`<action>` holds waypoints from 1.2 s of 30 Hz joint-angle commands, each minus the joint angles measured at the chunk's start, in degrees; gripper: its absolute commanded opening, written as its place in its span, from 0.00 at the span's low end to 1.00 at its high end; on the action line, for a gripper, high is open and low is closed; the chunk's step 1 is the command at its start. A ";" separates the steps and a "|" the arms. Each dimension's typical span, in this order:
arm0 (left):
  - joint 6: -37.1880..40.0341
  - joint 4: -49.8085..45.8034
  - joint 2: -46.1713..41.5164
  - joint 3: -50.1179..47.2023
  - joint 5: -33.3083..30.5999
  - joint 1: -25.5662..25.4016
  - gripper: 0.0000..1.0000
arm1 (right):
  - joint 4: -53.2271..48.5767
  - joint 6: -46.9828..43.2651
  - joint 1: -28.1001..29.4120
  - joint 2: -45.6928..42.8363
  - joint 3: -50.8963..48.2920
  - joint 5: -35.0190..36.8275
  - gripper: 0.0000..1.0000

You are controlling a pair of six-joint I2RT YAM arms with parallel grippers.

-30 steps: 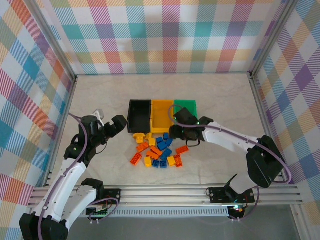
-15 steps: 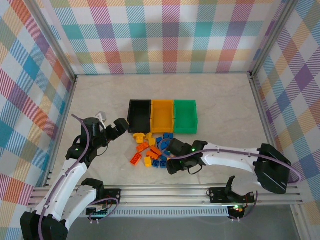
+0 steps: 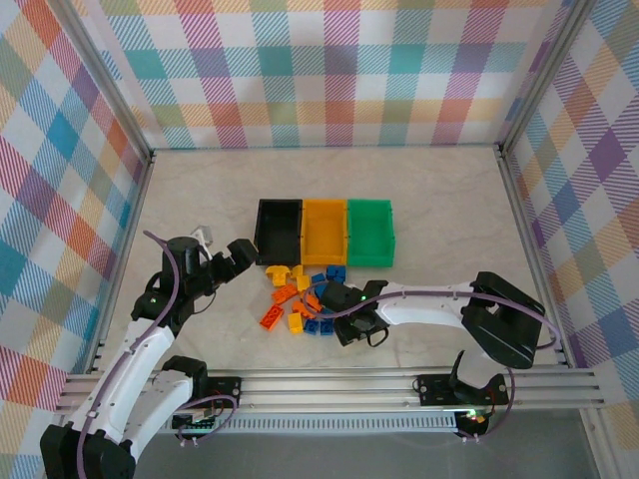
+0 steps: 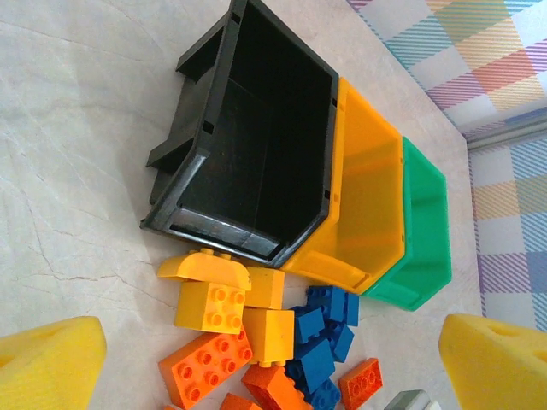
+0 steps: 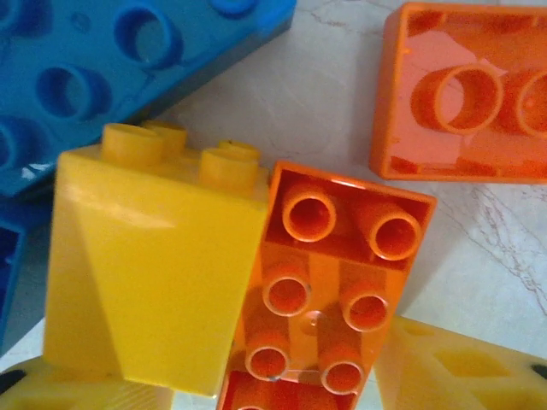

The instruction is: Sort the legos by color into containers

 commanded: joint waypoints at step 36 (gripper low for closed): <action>1.20 -4.16 1.98 1.46 -3.17 -4.43 1.00 | -1.91 -14.75 -27.50 0.92 22.68 -3.08 0.32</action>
